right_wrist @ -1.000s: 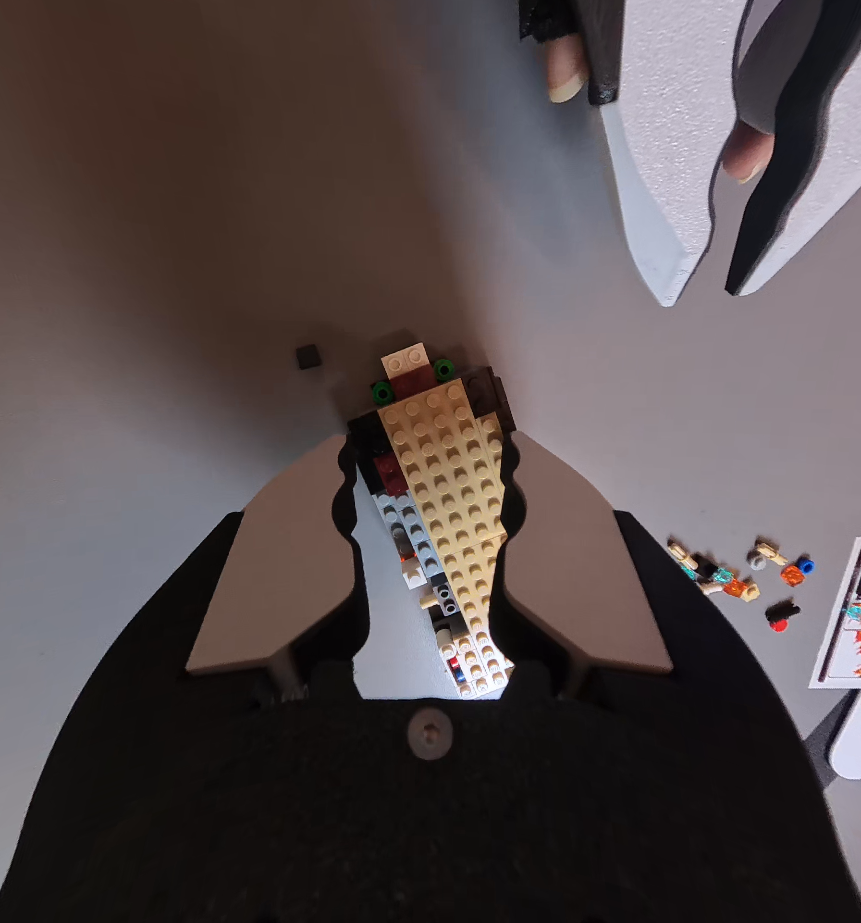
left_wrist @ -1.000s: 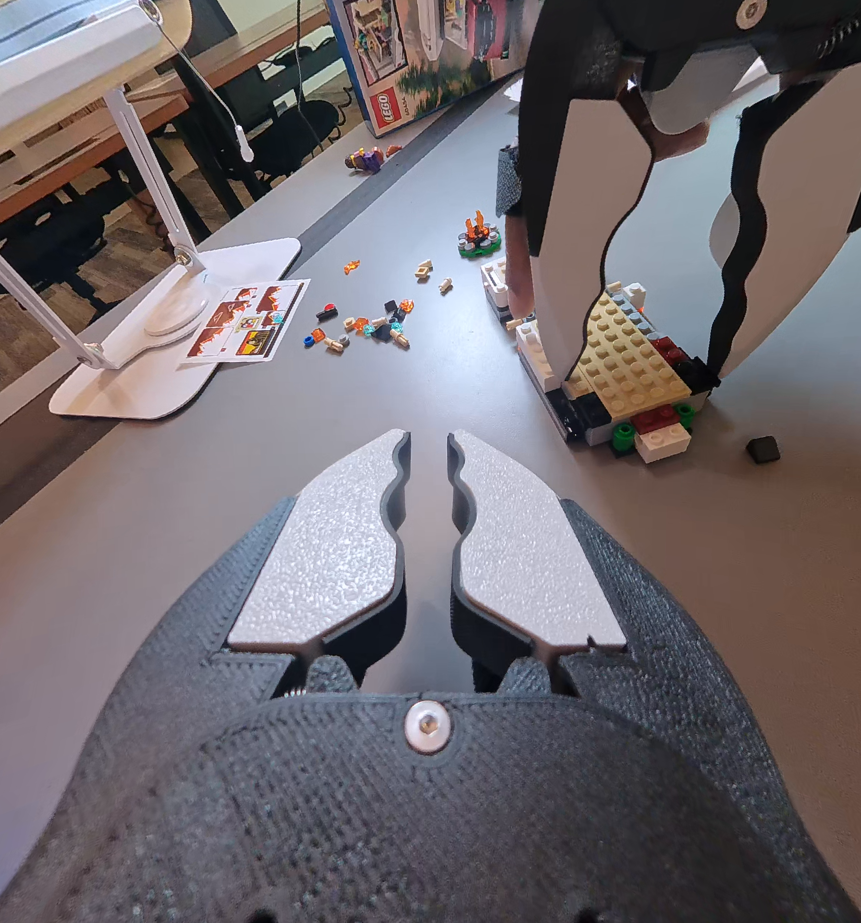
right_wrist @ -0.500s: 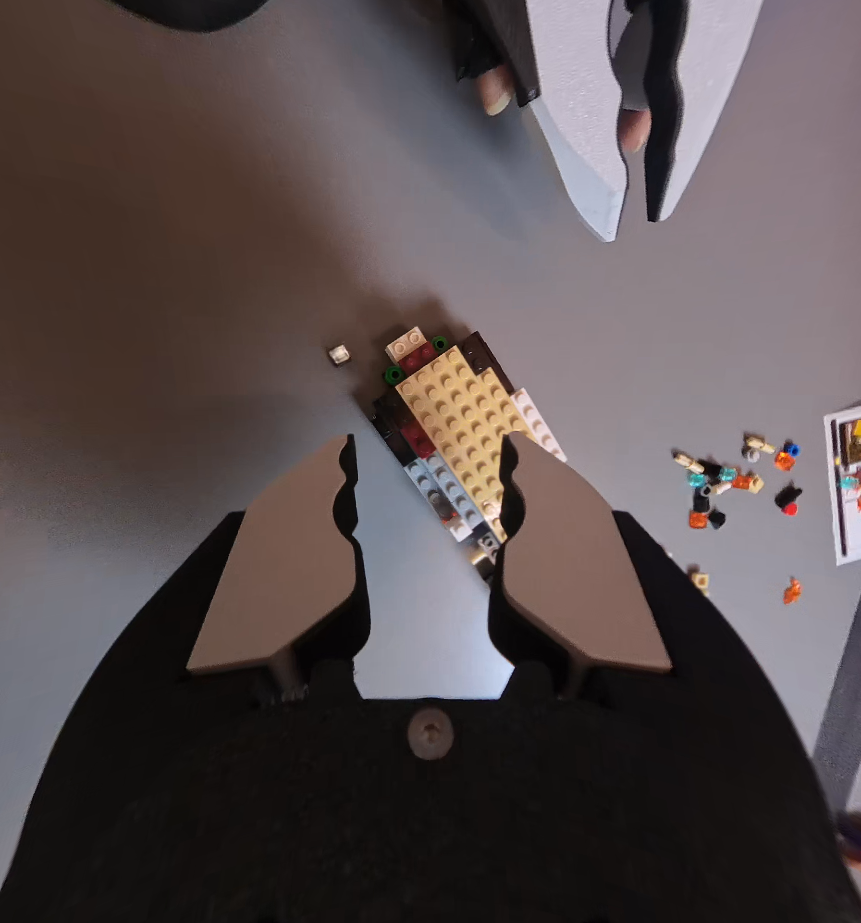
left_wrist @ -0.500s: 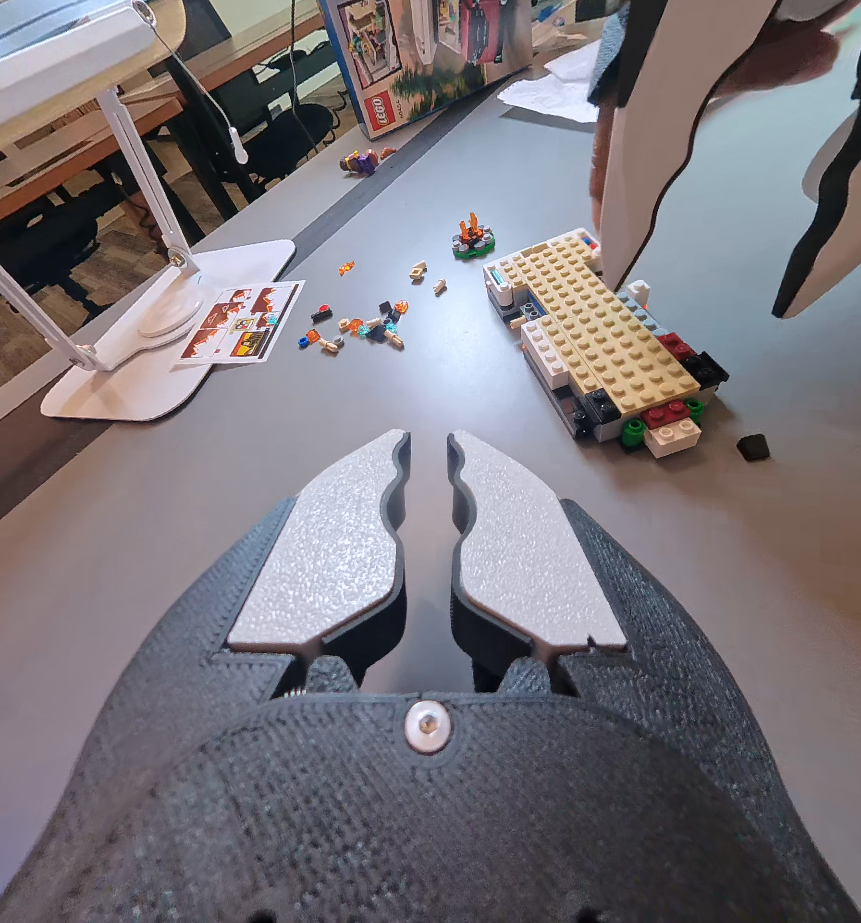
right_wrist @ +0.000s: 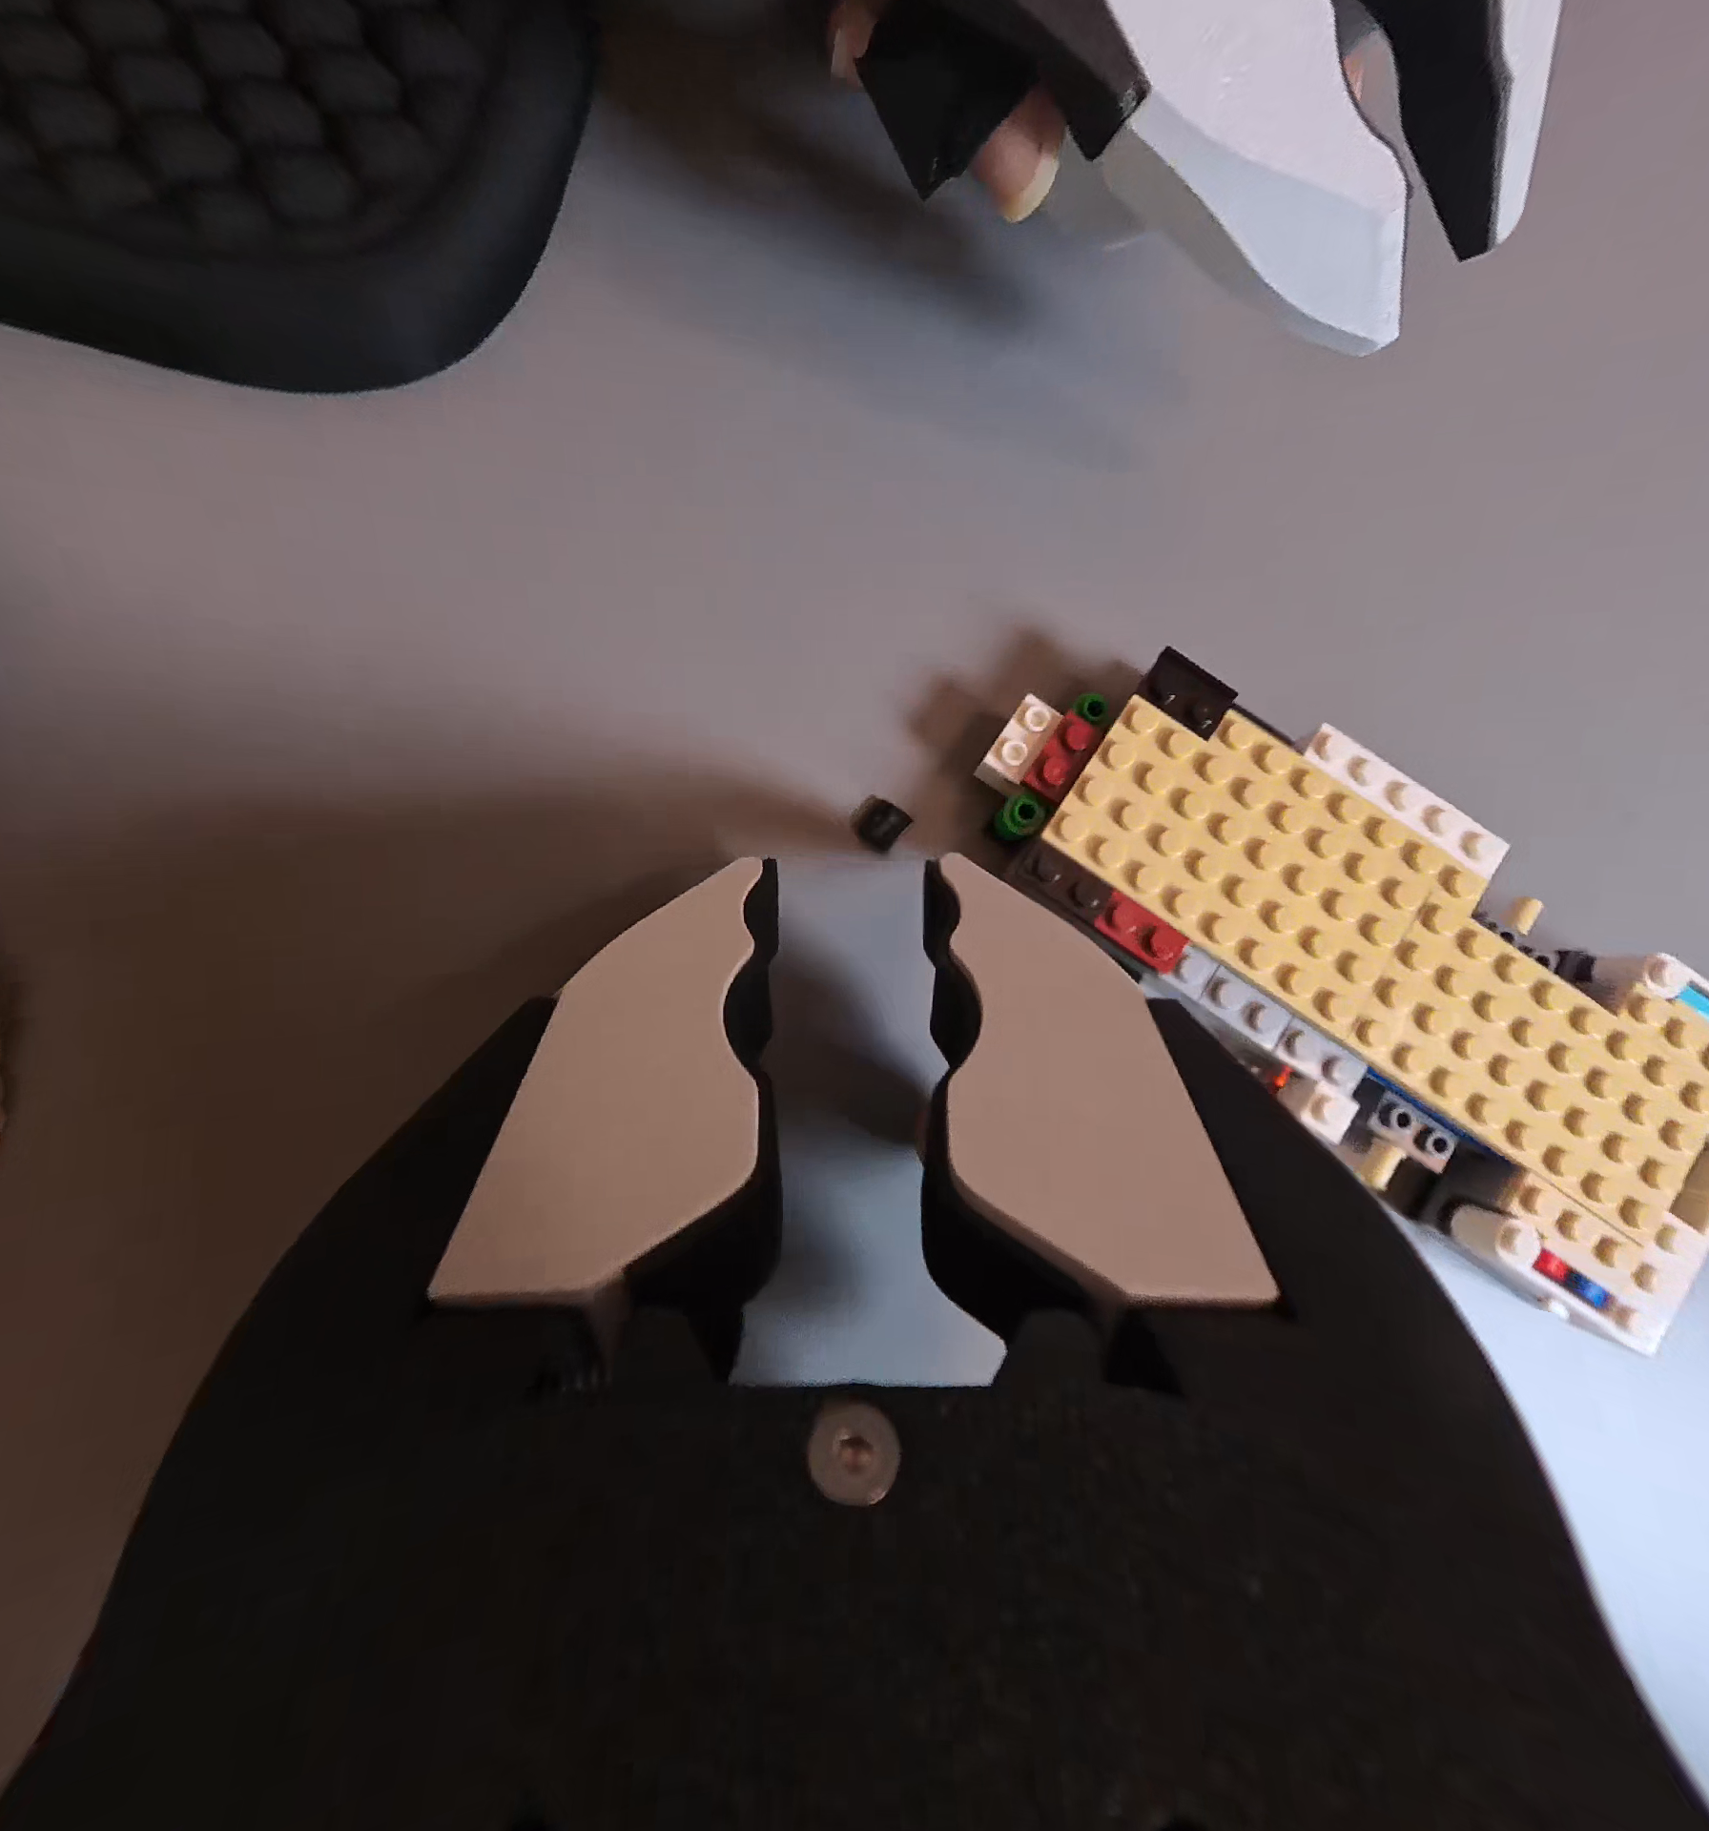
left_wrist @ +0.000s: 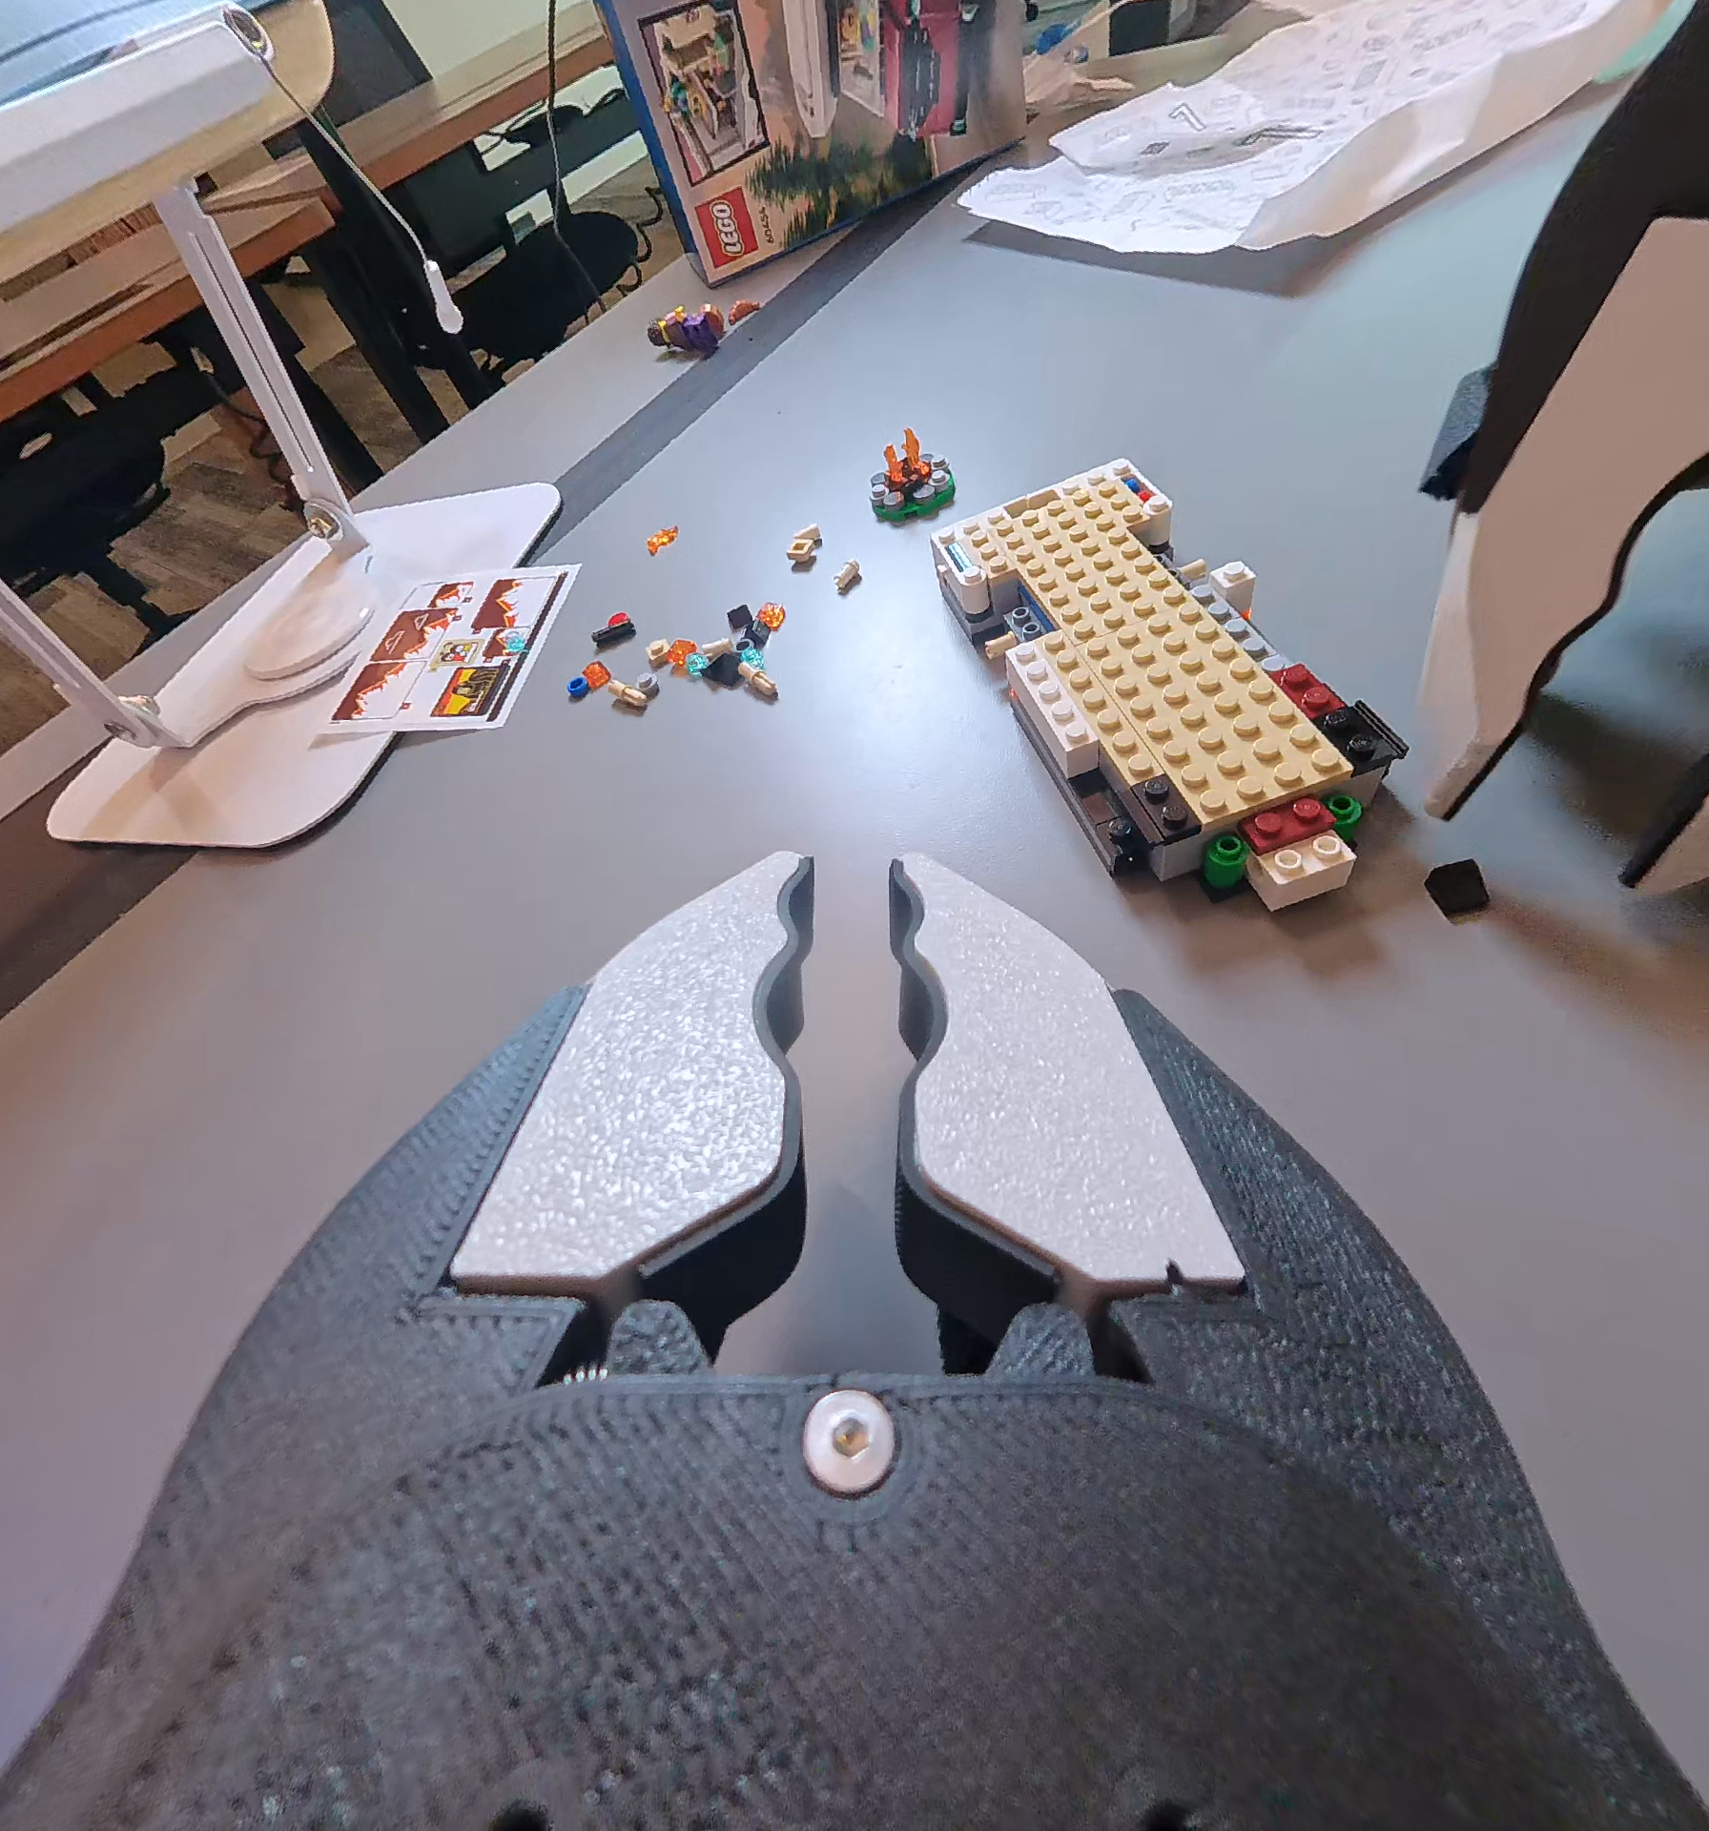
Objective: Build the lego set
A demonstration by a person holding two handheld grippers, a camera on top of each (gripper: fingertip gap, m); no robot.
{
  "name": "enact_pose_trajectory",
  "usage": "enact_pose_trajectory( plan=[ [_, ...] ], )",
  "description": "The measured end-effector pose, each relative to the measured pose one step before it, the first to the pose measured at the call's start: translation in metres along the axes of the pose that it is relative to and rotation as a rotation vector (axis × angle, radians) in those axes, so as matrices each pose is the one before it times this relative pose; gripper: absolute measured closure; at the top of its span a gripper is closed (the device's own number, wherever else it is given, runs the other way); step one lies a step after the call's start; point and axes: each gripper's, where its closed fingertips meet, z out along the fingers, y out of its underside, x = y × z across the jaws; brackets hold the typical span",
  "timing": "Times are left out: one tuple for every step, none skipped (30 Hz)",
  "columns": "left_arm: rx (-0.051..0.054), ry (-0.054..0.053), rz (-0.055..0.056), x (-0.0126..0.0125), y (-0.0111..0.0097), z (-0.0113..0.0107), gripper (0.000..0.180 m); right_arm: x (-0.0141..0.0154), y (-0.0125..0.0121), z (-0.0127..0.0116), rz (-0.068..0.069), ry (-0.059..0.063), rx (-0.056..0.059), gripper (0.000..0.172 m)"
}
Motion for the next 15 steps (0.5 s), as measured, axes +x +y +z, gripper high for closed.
enact_pose_trajectory(
  plan=[
    [0.0009,0.0011,0.0021,0.00051,-0.00029,-0.00013,0.166,0.00093,-0.00167,0.00212,-0.0175,-0.0089,-0.011,0.145],
    [0.002,0.0019,0.0038,0.00066,-0.00068,-0.00012,0.166,0.00057,-0.00066,0.00192,-0.0194,-0.0121,-0.016,0.145],
    [0.0016,0.0022,0.0035,0.00076,-0.00061,-0.00023,0.166,0.00149,-0.00017,0.00163,-0.0162,-0.0054,-0.0173,0.147],
    [0.0013,0.0016,0.0036,0.00068,-0.00057,-0.00025,0.166,0.00136,-0.00009,0.00123,-0.0154,-0.0052,-0.0161,0.147],
    [0.0008,0.0032,0.0043,0.00108,-0.00049,-0.00023,0.166,0.00091,0.00018,0.0008,-0.0142,-0.0056,-0.0143,0.148],
    [0.0011,0.0041,0.0048,0.00113,-0.00062,-0.00025,0.166,0.00094,0.00004,0.00091,-0.0109,-0.0026,-0.0106,0.149],
    [0.0005,0.002,0.0051,0.00089,-0.00052,-0.00012,0.166,0.0002,-0.00015,0.00072,-0.007,-0.0065,-0.0066,0.15],
    [0.0003,0.0009,0.0062,0.00063,-0.00043,-0.00002,0.167,-0.00059,-0.00048,0.00038,-0.0046,-0.0101,-0.0028,0.153],
    [0.0001,0.0028,0.0058,0.00083,-0.00021,0.00008,0.167,-0.00014,-0.00012,0.00034,-0.005,-0.0033,-0.0026,0.159],
    [0.0008,0.004,0.0034,0.00105,-0.00034,0.00005,0.167,-0.00015,-0.00045,0.00035,-0.0048,-0.0001,0.001,0.162],
    [0.0005,0.0039,0.0023,0.0009,-0.00024,0.00002,0.167,-0.00116,-0.00119,0.00051,-0.0002,-0.0037,0.0059,0.162],
    [-0.0006,0.0027,0.0026,0.00072,-0.00008,0.00019,0.167,-0.00199,-0.00241,0.00059,0.006,-0.0067,0.0138,0.162],
    [-0.0011,0.0,0.0023,0.00012,0.00019,0.00014,0.167,-0.00388,-0.00371,0.0002,0.0084,-0.0186,0.0212,0.16],
    [-0.0014,0.0009,0.001,0.00023,0.00034,0.00019,0.167,-0.00439,-0.0041,-0.00092,0.0091,-0.0255,0.0245,0.152],
    [-0.0005,0.0019,-0.0014,0.00022,0.00026,0.00015,0.167,-0.00151,-0.00393,-0.0029,0.0033,-0.0138,0.0216,0.145]
  ],
)
